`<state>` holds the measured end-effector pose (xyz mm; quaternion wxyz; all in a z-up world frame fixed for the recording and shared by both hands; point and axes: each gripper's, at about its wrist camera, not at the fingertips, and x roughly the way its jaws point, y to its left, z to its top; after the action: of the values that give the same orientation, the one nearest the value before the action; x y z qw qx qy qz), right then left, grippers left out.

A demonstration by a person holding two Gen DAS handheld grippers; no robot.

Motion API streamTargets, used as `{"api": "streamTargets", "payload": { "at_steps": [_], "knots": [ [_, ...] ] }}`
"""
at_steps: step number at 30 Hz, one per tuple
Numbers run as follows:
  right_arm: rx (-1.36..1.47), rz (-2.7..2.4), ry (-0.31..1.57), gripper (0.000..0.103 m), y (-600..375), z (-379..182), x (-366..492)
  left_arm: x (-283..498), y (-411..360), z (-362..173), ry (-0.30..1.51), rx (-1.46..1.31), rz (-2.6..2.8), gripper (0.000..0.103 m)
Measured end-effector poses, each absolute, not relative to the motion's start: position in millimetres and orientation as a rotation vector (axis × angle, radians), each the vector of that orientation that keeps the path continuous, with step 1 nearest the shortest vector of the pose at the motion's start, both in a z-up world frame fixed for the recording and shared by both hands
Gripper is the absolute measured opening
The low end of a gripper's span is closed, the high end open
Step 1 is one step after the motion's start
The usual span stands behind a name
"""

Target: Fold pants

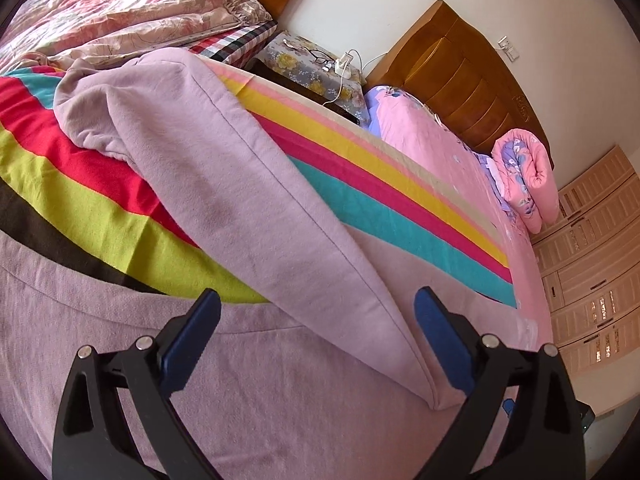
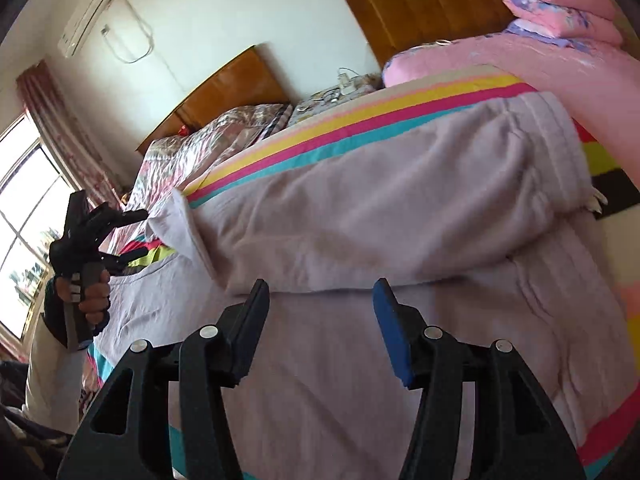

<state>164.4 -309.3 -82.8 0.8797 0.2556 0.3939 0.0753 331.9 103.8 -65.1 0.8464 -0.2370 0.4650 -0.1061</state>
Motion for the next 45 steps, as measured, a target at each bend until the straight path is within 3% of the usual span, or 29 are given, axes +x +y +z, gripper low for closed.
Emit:
{"api": "streamTargets", "payload": {
  "at_steps": [3,5,12,15,16,17,25,30,32,33,40,45],
  "knots": [
    [0.692,0.135,0.799,0.053,-338,-94,166,337,91,-62,0.989,-0.497,-0.234,0.096],
    [0.674,0.05,0.822,0.053,-345,-96,176,337,84,-65,1.003,-0.49,-0.233,0.081],
    [0.859,0.004,0.82,0.05,-374,-111,193,325,87,-81,1.03,-0.512,-0.217,0.081],
    [0.899,-0.01,0.768,0.032,-387,-112,188,330,90,-82,1.055,-0.546,-0.219,0.082],
    [0.893,-0.015,0.764,0.019,-388,-113,188,334,88,-79,1.062,-0.54,-0.218,0.085],
    [0.884,-0.009,0.757,0.015,-389,-113,188,341,86,-75,1.069,-0.535,-0.215,0.086],
    [0.828,0.02,0.759,0.015,-383,-110,193,417,47,-61,1.243,-0.434,-0.061,0.083],
    [0.86,0.042,0.762,0.015,-391,-120,189,446,43,-85,1.415,-0.35,0.09,0.053],
    [0.873,0.05,0.76,0.015,-393,-122,189,444,51,-85,1.398,-0.348,0.119,0.013],
    [0.874,0.051,0.761,0.015,-393,-122,188,439,57,-82,1.371,-0.389,0.095,0.008],
    [0.852,0.04,0.773,0.012,-396,-119,195,378,108,-62,1.125,-0.574,-0.017,0.005],
    [0.832,0.103,0.756,0.011,-399,-74,209,334,138,-41,0.915,-0.638,-0.152,0.005]
  ]
}}
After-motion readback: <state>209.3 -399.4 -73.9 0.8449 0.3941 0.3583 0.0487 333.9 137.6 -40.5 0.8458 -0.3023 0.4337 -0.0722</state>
